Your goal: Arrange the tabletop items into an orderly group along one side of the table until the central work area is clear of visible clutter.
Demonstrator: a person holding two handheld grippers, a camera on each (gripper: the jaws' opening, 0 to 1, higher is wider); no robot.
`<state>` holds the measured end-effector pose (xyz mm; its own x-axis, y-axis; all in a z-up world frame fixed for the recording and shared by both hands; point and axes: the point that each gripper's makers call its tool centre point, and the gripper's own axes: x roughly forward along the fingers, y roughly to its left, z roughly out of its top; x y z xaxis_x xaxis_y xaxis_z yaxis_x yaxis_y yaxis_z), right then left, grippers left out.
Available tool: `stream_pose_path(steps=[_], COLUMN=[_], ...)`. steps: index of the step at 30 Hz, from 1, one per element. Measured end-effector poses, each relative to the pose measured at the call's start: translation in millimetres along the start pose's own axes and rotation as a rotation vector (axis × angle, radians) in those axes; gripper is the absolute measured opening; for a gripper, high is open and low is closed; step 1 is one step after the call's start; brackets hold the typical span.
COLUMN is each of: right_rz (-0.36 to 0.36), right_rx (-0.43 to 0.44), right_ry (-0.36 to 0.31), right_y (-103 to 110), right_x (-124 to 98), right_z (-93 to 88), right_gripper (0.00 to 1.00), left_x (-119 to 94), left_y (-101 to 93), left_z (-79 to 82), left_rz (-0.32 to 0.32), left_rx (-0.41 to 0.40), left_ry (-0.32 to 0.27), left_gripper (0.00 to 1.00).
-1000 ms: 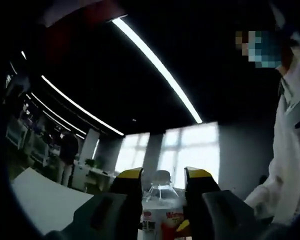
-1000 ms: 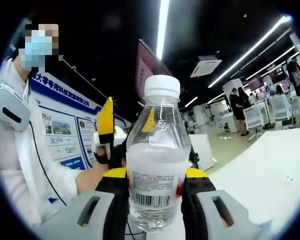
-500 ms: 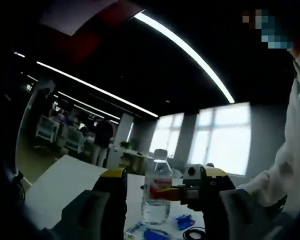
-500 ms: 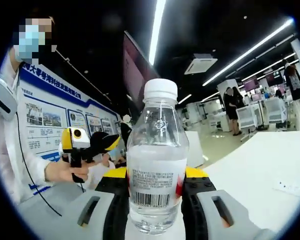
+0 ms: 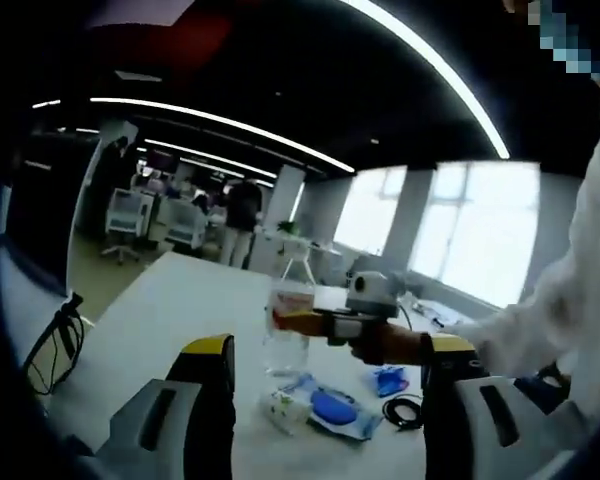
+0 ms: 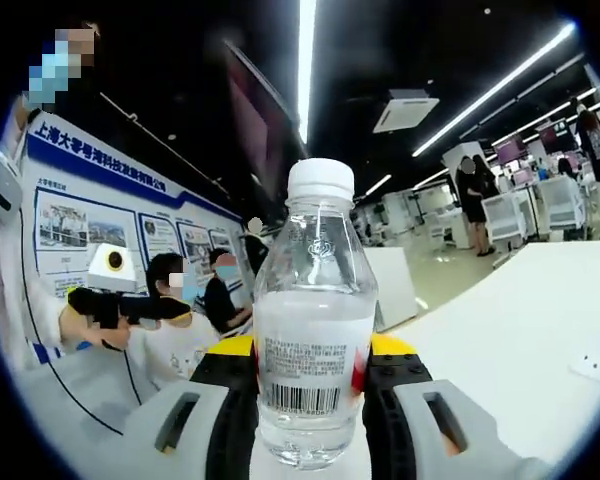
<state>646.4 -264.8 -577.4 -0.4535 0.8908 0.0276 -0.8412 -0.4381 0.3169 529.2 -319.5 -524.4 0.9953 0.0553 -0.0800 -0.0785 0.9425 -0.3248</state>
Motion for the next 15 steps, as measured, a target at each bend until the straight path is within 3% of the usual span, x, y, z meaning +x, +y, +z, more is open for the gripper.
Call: stream_pose_path(steps=[3,9,15], right_rz=[-0.004,-0.006,-0.006], right_rx=[0.000,-0.044,-0.096], right_ry=[0.005,0.023,0.053], right_y=[-15.3,-41.3,-64.4], right_x=[3.9,10.0,17.8], right_z=[-6.7,-23.0,-46.5], right_gripper=[0.36,0.36,0.36], left_x=[-1.8,-10.9,-19.5], left_y=[5.9,13.8,19.8], left_z=[-18.4,-37.7,-71.1], left_rz=[0.025,0.062,0.108], left_rx=[0.001,-0.057,-0.046], left_ry=[0.077,0.119,0.220], left_gripper=[0.74,0.74,0.74])
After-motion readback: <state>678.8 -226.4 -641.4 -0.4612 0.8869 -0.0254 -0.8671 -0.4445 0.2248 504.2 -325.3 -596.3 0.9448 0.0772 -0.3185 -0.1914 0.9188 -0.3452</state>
